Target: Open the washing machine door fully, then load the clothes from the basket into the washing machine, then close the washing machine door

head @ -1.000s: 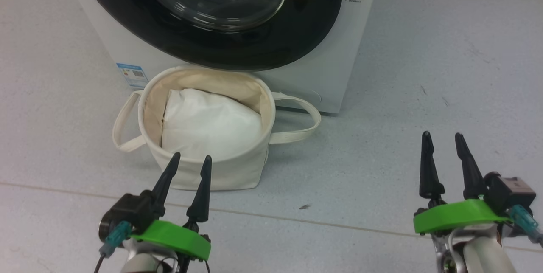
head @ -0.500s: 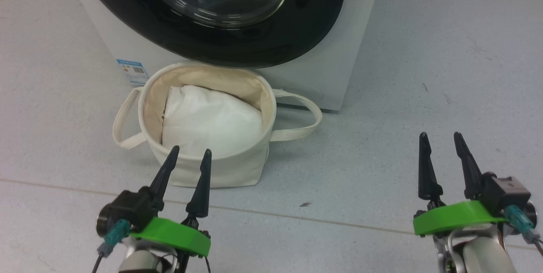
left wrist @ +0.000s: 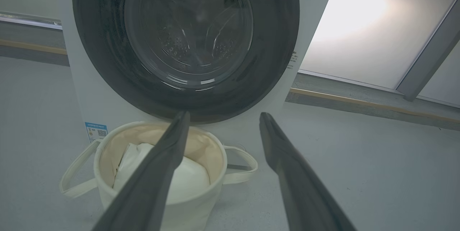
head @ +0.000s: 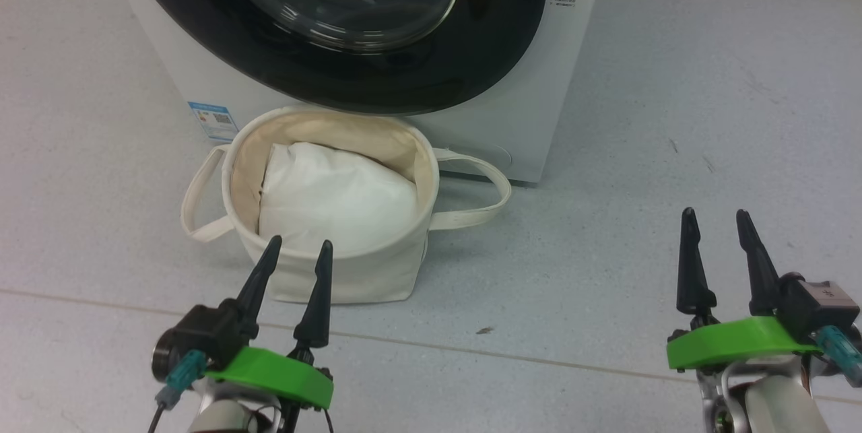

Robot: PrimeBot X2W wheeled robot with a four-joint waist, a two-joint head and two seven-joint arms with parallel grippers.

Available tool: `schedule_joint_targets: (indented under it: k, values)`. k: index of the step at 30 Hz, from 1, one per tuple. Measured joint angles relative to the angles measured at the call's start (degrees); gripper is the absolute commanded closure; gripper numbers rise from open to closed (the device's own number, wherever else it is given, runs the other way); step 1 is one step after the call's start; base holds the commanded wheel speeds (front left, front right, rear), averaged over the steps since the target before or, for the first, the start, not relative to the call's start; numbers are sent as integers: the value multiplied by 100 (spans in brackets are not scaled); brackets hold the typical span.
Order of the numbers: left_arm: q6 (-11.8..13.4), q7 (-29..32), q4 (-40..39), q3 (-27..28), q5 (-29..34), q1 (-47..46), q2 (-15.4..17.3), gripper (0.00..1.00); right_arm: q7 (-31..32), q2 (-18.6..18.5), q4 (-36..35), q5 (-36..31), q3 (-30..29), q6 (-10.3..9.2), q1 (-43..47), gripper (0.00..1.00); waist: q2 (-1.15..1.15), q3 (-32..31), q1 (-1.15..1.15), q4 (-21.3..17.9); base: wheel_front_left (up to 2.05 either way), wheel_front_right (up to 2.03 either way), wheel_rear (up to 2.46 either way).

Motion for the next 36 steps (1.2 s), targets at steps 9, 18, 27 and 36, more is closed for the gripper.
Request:
schedule_joint_targets:
  k: [9,18,27,36]
  values:
    - [-9,0,4,-3,-4,21,0,0,0,0,14,14,-26,0,0,0,0,-10,0,-2,0,0,0]
    - [-10,0,58,26,-15,60,0,0,0,1,22,98,-14,0,3,0,0,-107,0,-8,0,0,0]
    - [-9,0,57,47,11,61,0,0,0,1,22,98,-15,0,4,0,0,-54,0,-9,0,0,0]
    - [-3,0,56,47,11,60,0,0,0,1,23,98,-16,0,3,0,0,-47,0,-34,0,0,0]
